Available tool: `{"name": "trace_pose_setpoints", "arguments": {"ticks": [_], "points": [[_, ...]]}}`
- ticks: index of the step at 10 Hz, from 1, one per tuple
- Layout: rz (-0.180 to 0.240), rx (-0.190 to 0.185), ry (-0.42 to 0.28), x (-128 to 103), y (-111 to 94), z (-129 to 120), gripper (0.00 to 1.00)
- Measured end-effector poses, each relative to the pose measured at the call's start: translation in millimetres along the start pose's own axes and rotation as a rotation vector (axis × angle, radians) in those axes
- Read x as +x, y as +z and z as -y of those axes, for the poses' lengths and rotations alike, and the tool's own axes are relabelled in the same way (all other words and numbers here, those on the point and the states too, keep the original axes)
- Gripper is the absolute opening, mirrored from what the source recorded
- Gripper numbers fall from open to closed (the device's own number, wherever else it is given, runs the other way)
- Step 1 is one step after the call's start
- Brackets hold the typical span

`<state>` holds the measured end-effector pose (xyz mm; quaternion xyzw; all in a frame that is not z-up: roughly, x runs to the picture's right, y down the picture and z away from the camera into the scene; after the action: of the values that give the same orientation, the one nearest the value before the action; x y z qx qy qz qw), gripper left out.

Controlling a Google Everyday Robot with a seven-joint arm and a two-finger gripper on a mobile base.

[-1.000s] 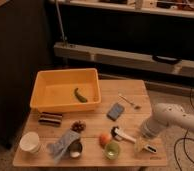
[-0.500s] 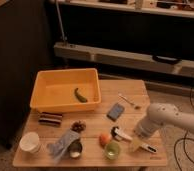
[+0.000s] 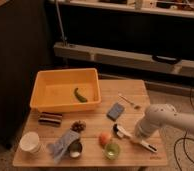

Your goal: Wipe tray with brush

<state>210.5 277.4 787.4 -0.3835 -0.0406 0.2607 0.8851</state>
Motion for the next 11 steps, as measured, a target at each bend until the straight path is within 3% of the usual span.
{"name": "trace_pose_setpoints", "arguments": {"ticks": [1,3,7,8,11], "points": [[0.004,0.006,-0.004,-2,-1,2,0.04],[0.018,0.027,-0.003,-7,-12,6,0.00],[0.018,0.114,0.008,-48,-81,14,0.00],[0.004,0.149,0.013,-69,-110,17,0.00],[-0.023,0.216,0.006,-143,-165,29,0.00]]}}
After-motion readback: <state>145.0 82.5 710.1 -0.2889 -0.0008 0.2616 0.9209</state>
